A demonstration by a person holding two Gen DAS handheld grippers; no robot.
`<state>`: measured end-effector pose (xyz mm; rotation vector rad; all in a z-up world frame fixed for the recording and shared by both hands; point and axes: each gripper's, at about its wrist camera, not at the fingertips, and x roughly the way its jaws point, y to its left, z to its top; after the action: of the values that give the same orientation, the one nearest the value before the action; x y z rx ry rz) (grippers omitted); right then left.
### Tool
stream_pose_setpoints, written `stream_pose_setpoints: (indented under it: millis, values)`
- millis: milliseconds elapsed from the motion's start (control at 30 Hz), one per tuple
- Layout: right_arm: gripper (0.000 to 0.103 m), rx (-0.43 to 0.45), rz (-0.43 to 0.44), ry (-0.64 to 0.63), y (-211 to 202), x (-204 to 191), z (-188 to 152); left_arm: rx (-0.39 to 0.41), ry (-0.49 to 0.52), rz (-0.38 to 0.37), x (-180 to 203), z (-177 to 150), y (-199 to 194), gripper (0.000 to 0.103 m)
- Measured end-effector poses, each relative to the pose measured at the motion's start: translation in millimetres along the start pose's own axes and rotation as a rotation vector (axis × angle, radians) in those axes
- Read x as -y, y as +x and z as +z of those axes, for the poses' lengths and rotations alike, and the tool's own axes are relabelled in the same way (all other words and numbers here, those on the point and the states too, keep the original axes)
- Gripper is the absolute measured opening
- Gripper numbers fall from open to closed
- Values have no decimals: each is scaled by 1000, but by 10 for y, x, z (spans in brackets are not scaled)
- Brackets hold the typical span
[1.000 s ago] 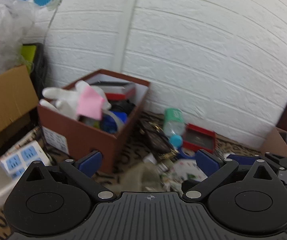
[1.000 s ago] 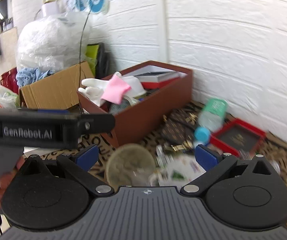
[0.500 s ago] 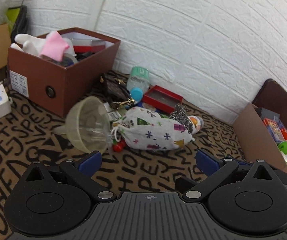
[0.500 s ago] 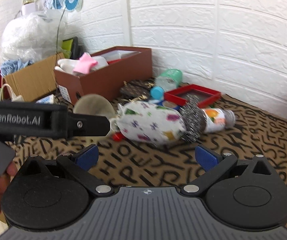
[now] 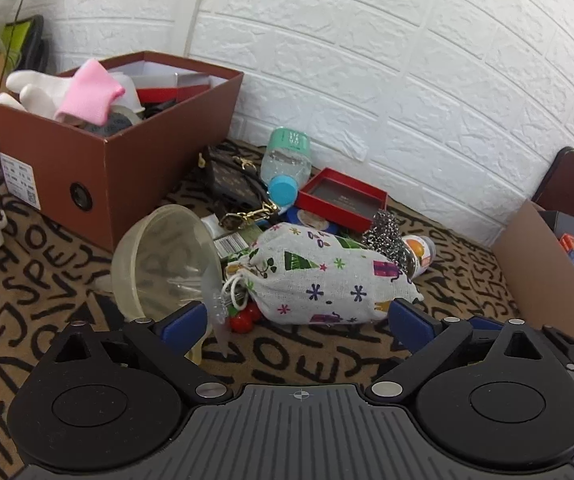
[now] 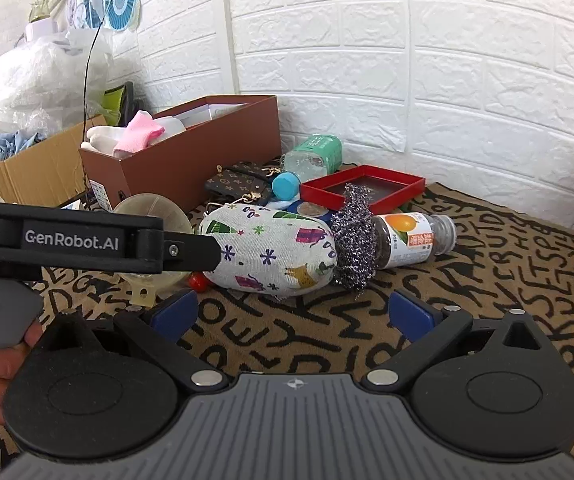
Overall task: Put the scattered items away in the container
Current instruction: 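Move the right gripper back over the floral cloth bag, then close the right gripper on the floral cloth bag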
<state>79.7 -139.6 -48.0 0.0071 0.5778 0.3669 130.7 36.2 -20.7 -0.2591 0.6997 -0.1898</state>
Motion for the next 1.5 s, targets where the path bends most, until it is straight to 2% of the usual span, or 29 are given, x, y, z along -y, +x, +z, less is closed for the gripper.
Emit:
stream_pose_setpoints:
  millis: [200,400,500,567,633,733,800,833,867,900,933,1033,1100,1133,1200,1233,1400,1500]
  values:
    - [97,-18,4,7,170,50,37,6,16,16,29,131,157,101]
    - [85,-20,6,16,311,104,107,-14,37,7,59,224,319,91]
    - [84,-24,14,23,368,117,131,-34,32,3,35,234,398,87]
    - [77,-31,15,22,407,118,139,-35,25,12,14,241,445,87]
    - [65,-40,16,34,447,131,142,-29,17,25,-4,253,474,87]
    - [63,-40,15,71,490,173,140,-37,21,31,-21,291,509,86]
    - [60,-42,27,91,512,197,140,-41,40,53,-10,304,513,78]
    - [55,-44,32,96,522,198,143,-41,51,59,-1,313,508,68]
    - [50,-46,42,99,529,195,147,-42,63,61,12,321,497,63]
    - [38,-49,58,102,531,190,152,-42,75,66,31,326,483,61]
    - [33,-49,62,103,525,179,154,-41,85,67,56,327,463,51]
    - [23,-48,43,99,503,145,170,-37,125,98,146,308,406,39]
    - [20,-48,49,120,464,162,164,-36,140,105,181,283,367,33]
    - [18,-50,52,126,441,165,159,-37,142,105,190,273,348,25]
    - [14,-49,54,124,383,148,143,-39,137,105,203,257,299,23]
    - [8,-49,51,121,349,134,134,-37,134,105,208,243,268,23]
    - [8,-44,62,105,138,54,93,-40,131,76,267,139,87,22]
    - [8,-42,87,95,-44,-26,35,-62,130,8,324,8,-91,18]
